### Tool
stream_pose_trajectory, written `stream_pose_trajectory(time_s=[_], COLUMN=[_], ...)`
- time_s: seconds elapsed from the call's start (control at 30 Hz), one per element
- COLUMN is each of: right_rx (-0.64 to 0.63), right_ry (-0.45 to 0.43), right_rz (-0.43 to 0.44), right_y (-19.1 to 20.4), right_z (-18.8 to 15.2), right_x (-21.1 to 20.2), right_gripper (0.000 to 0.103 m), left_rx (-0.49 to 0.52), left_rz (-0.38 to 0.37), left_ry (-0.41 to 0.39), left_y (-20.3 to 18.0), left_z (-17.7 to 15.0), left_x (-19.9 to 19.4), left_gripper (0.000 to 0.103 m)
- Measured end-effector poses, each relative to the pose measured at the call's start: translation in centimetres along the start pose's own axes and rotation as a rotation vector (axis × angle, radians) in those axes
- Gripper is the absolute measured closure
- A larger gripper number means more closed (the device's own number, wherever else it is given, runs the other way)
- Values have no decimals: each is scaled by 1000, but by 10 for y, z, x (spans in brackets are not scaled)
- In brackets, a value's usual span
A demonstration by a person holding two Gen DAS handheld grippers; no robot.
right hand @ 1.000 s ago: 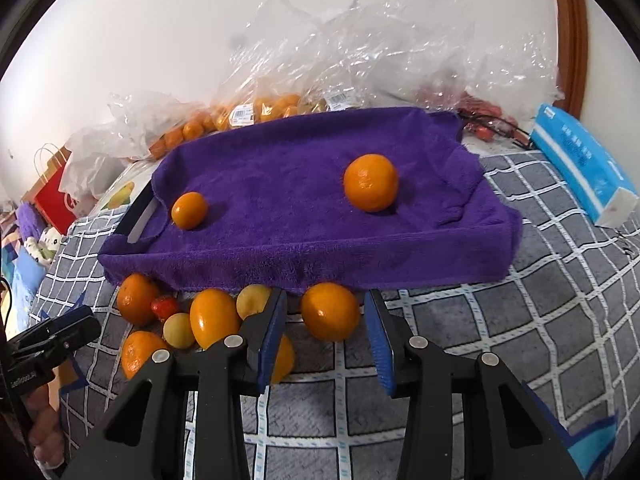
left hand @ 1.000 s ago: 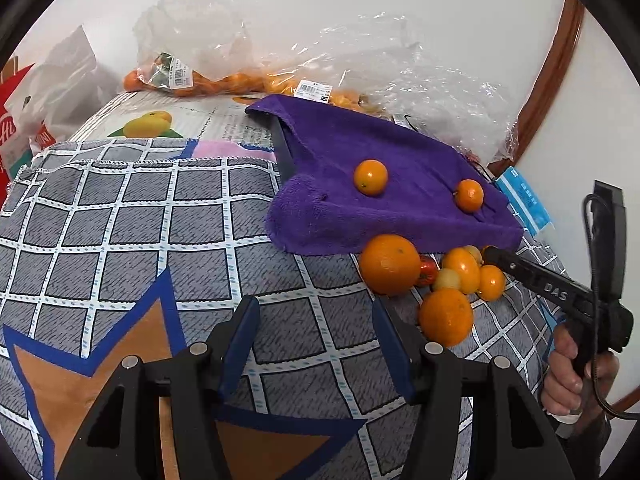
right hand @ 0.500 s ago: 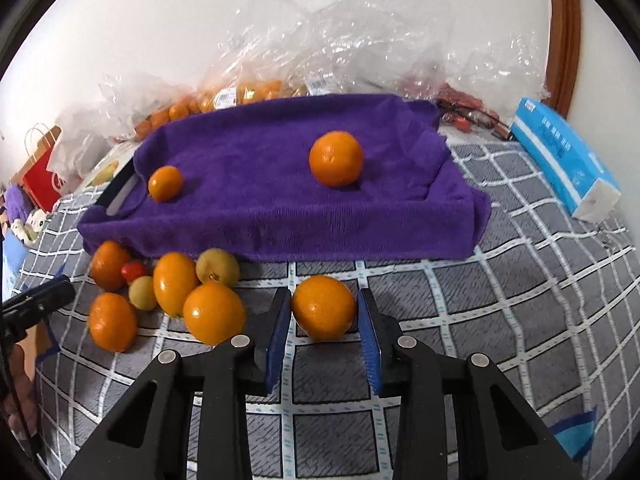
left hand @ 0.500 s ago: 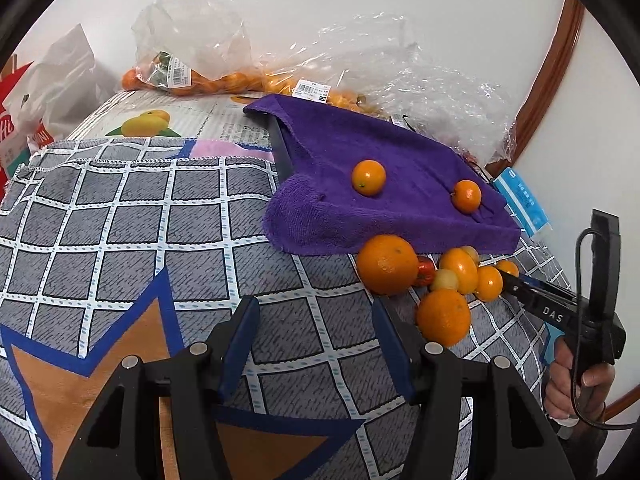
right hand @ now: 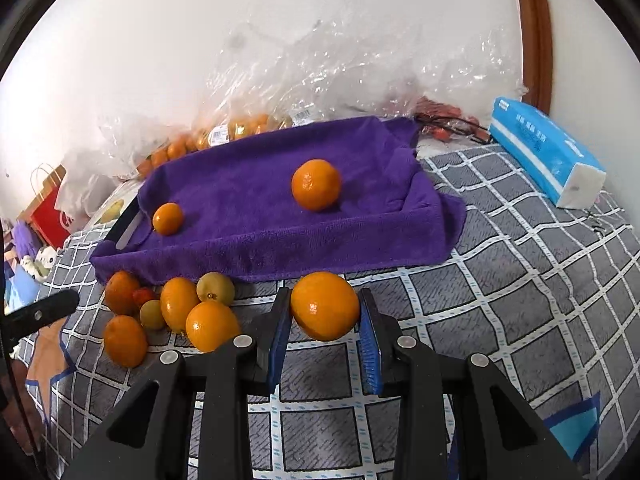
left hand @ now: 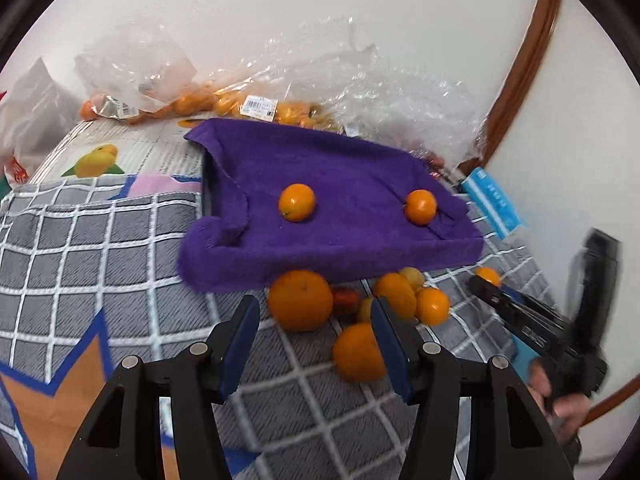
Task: Organize fruits
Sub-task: 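Grasp another large orange with the right tool while the left tool returns to the row, then grasp a large orange with the left tool while the right tool holds its orange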
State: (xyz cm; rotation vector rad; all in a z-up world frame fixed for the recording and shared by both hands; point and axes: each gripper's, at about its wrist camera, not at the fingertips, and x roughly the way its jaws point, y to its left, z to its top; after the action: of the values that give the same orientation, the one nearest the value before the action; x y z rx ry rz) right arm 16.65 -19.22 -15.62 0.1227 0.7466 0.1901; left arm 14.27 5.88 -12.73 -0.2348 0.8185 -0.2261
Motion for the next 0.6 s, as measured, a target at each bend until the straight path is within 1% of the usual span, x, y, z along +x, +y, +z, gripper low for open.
stream_pose_trajectory(time_s=[0.07, 0.17, 0.23, 0.27, 0.3, 0.33, 0.43, 0.53, 0.6], right_rx=[8, 16, 17, 16, 15, 10, -1, 6, 11], right_ry=[-2, -1, -1, -2, -1, 1, -2, -7, -6], right_rz=[10, 15, 18, 20, 21, 20, 16, 18, 16], right_y=[-2, -4, -4, -4, -4, -3, 0, -2, -3], right_z=[-1, -1, -1, -1, -1, -1, -1, -2, -2], right_x=[-1, -1, 0, 0, 0, 1, 0, -2, -2], right_gripper=[70, 70, 70, 70, 70, 70, 70, 70, 70], left_rx=[-20, -28, -43, -59, -70, -74, -72, -96, -104], left_rz=[12, 50, 59, 54, 53, 43, 29, 29, 74], left_ry=[17, 9, 2, 3, 8, 3, 0, -11, -17], left_y=[-1, 0, 3, 5, 8, 9, 11, 18, 24], left_z=[2, -1, -2, -2, -3, -4, -5, -4, -5], left_x=[11, 20, 22, 24, 25, 26, 24, 10, -2], left_gripper=[48, 49, 54, 61, 63, 63, 64, 64, 64])
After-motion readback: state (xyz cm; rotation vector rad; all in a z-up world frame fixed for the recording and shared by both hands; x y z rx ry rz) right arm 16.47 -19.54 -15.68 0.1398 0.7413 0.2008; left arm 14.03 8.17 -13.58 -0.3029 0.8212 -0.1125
